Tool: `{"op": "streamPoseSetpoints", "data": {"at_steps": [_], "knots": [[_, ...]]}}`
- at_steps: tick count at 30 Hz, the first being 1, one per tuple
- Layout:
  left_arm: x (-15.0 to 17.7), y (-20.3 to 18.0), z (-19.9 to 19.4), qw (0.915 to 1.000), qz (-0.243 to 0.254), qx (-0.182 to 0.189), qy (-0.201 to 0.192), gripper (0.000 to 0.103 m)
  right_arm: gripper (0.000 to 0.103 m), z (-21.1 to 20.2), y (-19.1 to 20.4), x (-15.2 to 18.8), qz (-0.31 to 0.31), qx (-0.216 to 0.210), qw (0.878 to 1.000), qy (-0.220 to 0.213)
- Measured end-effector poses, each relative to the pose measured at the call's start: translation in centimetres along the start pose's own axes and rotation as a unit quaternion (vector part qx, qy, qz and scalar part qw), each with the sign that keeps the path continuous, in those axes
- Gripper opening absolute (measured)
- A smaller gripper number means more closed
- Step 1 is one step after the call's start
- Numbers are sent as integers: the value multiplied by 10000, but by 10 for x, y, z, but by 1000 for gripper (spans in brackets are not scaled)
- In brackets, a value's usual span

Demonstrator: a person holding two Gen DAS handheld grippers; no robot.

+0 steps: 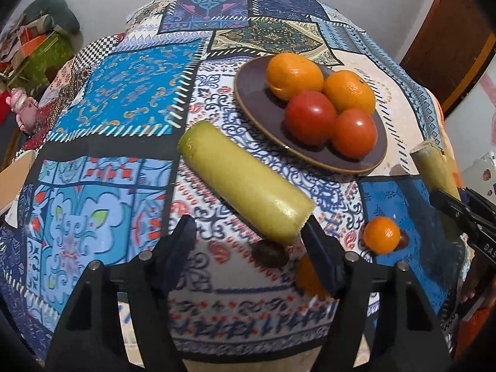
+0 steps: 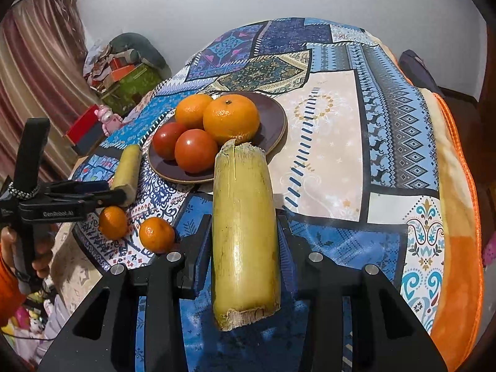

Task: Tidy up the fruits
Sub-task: 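Grasp a second yellow-green vegetable with the left tool while the right tool holds its vegetable, then carry both yellow vegetables over the purple plate with both tools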

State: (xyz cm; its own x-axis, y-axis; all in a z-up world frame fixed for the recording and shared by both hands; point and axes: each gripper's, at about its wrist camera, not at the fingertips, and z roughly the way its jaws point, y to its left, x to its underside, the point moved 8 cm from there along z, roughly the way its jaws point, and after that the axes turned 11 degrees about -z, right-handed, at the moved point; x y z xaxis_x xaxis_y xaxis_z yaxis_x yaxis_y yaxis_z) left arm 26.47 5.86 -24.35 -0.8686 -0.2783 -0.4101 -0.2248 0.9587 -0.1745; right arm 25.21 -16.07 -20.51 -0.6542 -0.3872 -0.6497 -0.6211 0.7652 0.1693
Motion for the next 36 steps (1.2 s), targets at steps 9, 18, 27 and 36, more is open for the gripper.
{"op": "streamPoseSetpoints", "data": {"at_steps": [9,18,27,36], "knots": [[-22,-20,-22,9992,15,270,-287,70,36,4,-1,1,39,-22,10000,27],[-28,-14,31,9991,-362,145,166,65,36,1,-2,2,76,-59,10000,-19],[-27,7,17,10000,-37,-55,12,40,36,6,-3,7,100,4,9999,81],[-20,14,12,9992,346,-194,-17,39,36,12,-12,12,-10,527,9981,307]]}}
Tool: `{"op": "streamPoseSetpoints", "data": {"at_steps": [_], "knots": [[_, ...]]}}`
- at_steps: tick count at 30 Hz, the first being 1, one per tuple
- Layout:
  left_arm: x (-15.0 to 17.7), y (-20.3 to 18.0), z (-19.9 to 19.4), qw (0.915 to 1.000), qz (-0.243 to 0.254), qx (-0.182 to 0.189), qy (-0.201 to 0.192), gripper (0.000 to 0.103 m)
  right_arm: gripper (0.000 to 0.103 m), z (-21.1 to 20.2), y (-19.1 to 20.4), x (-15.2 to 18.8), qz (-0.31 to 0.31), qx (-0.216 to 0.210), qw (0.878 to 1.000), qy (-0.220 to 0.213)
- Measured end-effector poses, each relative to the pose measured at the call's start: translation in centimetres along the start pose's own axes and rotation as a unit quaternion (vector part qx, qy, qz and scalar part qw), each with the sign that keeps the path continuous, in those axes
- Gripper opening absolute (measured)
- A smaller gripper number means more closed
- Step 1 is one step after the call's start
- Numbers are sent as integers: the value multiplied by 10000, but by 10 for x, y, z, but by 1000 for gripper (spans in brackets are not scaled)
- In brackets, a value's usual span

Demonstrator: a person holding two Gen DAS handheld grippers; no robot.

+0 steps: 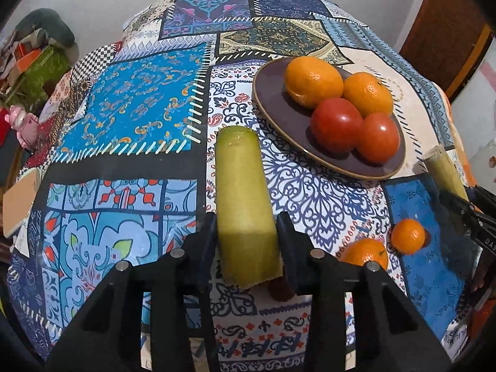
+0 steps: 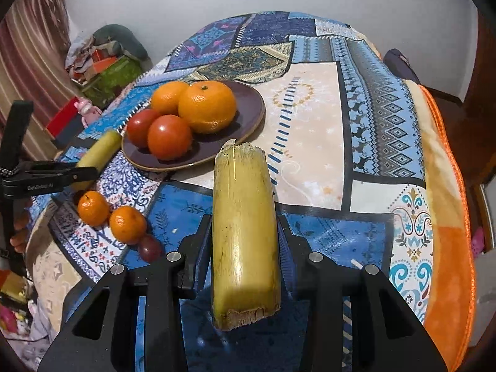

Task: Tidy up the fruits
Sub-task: 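Carry both yellow vegetables over the purple plate with both tools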

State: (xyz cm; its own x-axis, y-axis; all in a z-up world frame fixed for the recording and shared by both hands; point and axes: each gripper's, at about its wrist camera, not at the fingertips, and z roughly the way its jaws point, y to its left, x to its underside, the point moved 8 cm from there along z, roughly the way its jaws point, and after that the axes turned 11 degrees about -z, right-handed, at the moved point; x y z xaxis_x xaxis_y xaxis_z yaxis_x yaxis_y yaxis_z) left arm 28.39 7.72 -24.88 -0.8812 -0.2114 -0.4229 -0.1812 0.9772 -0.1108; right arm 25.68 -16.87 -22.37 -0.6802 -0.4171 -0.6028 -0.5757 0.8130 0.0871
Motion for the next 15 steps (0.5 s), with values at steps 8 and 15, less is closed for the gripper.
{"op": "streamPoseSetpoints", "data": {"at_steps": [8,15], "knots": [[-10,-2,17,9999,88,-37,-85,39,37,11,-1,3,103,-30,9998,171],[-13,2,17,9997,3,176,-139,38,39,16,1,-2,124,-30,9998,155]]}}
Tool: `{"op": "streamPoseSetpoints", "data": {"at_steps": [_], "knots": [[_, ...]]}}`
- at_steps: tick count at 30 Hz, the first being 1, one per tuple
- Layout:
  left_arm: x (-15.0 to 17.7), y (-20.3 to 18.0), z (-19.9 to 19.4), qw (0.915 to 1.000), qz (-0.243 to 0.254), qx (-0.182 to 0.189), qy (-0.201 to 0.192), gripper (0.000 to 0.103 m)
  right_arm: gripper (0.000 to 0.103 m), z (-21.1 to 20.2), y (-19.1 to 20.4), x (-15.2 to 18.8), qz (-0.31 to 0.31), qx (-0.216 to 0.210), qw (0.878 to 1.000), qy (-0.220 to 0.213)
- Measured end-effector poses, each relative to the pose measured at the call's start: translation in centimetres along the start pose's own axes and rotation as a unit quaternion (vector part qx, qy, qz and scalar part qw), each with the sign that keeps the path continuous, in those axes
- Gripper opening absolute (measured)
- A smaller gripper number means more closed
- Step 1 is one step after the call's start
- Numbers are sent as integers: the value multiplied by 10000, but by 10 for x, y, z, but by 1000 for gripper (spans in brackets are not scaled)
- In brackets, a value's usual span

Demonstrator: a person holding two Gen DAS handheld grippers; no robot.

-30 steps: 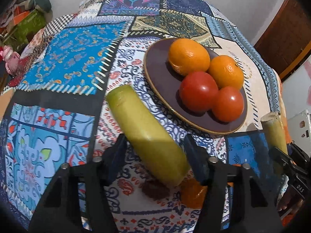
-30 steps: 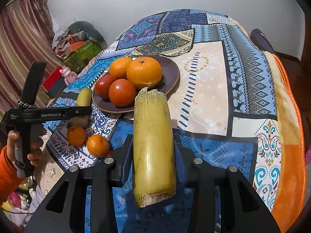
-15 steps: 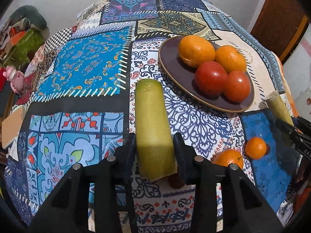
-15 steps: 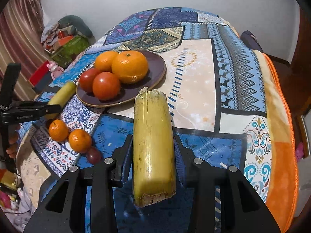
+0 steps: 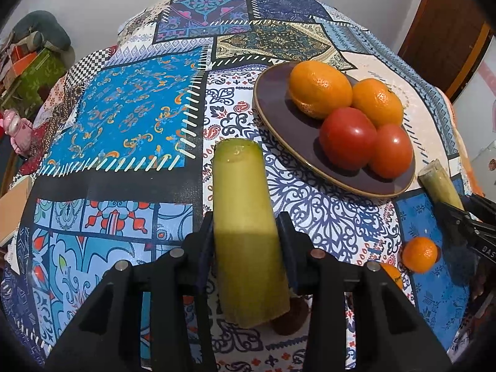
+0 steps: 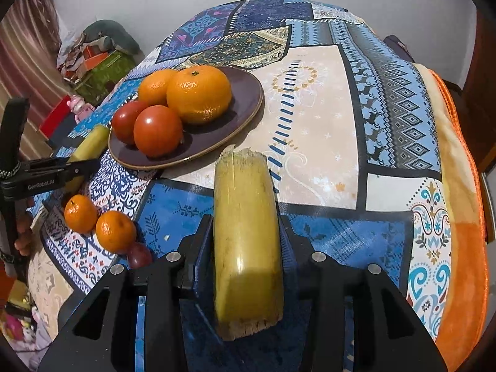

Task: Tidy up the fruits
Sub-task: 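Carry both yellow vegetables over the purple plate with both tools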

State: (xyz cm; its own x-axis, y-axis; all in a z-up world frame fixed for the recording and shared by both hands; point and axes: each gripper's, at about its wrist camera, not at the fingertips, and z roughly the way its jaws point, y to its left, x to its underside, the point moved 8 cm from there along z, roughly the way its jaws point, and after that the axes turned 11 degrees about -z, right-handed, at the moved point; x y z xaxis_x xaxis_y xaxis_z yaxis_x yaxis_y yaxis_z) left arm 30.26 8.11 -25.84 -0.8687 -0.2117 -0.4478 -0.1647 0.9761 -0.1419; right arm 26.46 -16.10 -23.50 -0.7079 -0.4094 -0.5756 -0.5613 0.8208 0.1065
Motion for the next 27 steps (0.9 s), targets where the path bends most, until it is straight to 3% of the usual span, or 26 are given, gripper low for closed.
{"op": "streamPoseSetpoints", "data": {"at_steps": [9,19,27], "knots": [[3,-1,-12,10000,-30,38,-60,36,37,-2,1,-4,6,28,9999,-98],[-9,-13,-43,9991,88,152,-386,36,36,-23,7,-31,-37,-5,9986,-528],[2,-8,-23,9998,213,2,-39,35,36,-25,14,-42,-122,-77,9979,-625]]}}
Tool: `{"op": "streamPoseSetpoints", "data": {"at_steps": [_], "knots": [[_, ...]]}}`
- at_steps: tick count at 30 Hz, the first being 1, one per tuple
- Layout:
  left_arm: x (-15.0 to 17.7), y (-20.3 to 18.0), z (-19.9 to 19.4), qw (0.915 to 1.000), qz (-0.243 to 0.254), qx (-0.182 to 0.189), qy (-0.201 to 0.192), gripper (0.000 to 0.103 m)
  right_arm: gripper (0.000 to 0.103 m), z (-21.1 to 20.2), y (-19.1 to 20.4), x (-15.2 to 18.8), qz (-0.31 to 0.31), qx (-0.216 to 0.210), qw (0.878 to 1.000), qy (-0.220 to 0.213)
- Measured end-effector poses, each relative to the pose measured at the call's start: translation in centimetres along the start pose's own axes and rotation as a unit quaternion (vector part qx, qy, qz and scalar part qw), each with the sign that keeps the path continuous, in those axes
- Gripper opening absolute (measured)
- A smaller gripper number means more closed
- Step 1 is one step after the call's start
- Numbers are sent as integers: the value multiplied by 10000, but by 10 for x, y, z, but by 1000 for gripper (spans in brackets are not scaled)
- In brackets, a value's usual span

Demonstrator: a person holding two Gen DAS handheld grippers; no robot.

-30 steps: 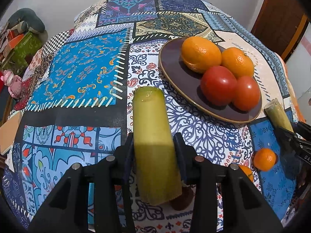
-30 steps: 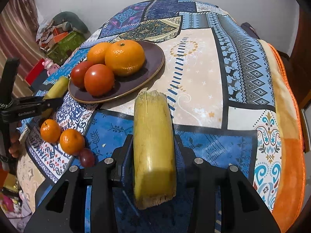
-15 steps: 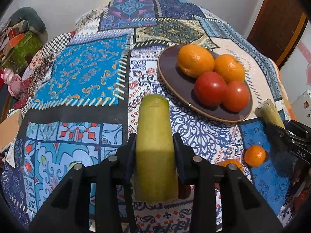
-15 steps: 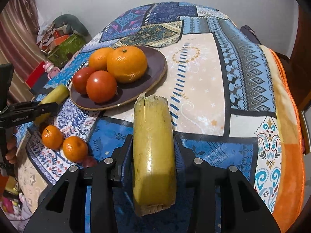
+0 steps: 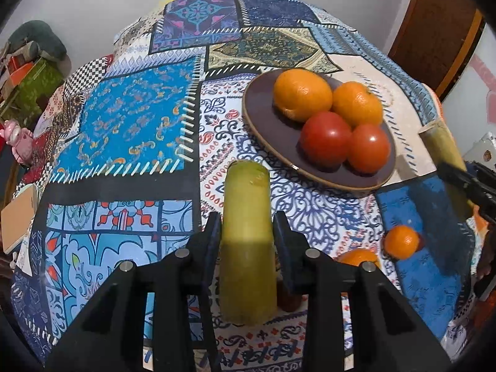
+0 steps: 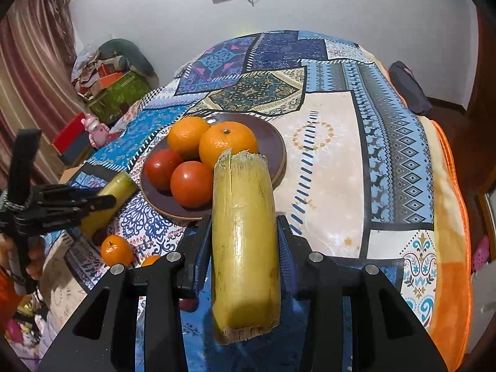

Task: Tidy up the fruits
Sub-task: 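Carry both yellow vegetables over the purple plate with both tools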

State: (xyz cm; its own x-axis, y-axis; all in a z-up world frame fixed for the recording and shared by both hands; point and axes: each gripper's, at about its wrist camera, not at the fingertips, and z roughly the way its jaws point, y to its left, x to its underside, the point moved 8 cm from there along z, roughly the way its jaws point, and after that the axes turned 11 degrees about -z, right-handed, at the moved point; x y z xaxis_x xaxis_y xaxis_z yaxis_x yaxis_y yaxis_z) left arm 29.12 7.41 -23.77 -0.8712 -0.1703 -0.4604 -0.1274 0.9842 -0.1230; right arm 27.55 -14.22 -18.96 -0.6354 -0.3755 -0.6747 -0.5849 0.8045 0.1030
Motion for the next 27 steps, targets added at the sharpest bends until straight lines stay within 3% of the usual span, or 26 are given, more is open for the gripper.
{"op": "streamPoseSetpoints", "data": {"at_steps": [7,14,27], "knots": [[3,5,22,9997,19,-43,232,36,37,7,1,4,69,-54,9999,61],[-3,9,17,9999,-137,-50,27,36,36,7,2,-5,109,-62,9999,-26],[-48,-11,-9,9986,-146,234,-444,34,37,15,17,-47,-16,-120,9994,-336]]}}
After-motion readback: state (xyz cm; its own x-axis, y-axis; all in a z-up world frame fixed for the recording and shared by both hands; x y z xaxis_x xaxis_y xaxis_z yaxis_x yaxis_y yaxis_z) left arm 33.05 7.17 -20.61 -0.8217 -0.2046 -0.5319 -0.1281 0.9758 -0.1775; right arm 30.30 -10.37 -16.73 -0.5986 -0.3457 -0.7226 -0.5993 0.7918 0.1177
